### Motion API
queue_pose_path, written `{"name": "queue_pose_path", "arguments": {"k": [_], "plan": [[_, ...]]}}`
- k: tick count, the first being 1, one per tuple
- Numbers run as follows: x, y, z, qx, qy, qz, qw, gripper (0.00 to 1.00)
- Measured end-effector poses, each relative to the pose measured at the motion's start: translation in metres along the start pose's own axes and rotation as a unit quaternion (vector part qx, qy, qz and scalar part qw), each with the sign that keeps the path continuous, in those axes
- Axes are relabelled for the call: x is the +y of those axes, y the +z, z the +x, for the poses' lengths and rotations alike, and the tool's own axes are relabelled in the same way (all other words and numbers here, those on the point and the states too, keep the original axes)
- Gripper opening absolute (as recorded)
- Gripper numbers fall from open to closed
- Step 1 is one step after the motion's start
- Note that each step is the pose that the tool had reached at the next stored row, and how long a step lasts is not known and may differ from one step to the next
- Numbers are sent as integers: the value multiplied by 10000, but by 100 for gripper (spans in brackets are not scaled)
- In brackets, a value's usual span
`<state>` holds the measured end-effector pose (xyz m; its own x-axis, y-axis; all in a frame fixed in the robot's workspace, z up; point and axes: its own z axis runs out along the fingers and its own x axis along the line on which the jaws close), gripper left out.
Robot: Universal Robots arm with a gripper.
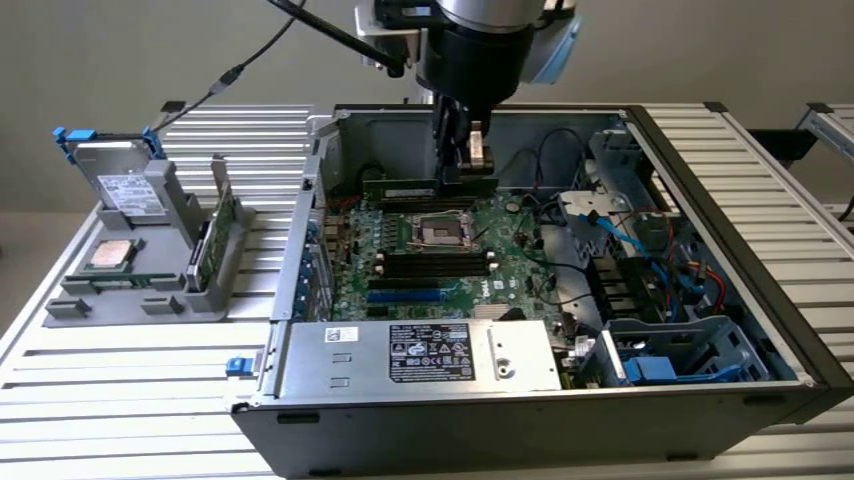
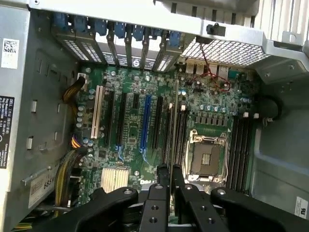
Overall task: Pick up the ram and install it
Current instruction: 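Pick up the ram and move it above insertion slot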
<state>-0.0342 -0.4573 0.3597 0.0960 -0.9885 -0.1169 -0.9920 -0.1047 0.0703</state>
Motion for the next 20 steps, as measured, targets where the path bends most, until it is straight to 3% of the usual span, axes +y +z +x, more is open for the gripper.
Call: {"name": "queue_pose_path", "arguments": {"k": [10,20], "plan": [[-120,173,19,-19,249,25,9997,14],[-164,362,-69,-17,304,31,9995,14]]}}
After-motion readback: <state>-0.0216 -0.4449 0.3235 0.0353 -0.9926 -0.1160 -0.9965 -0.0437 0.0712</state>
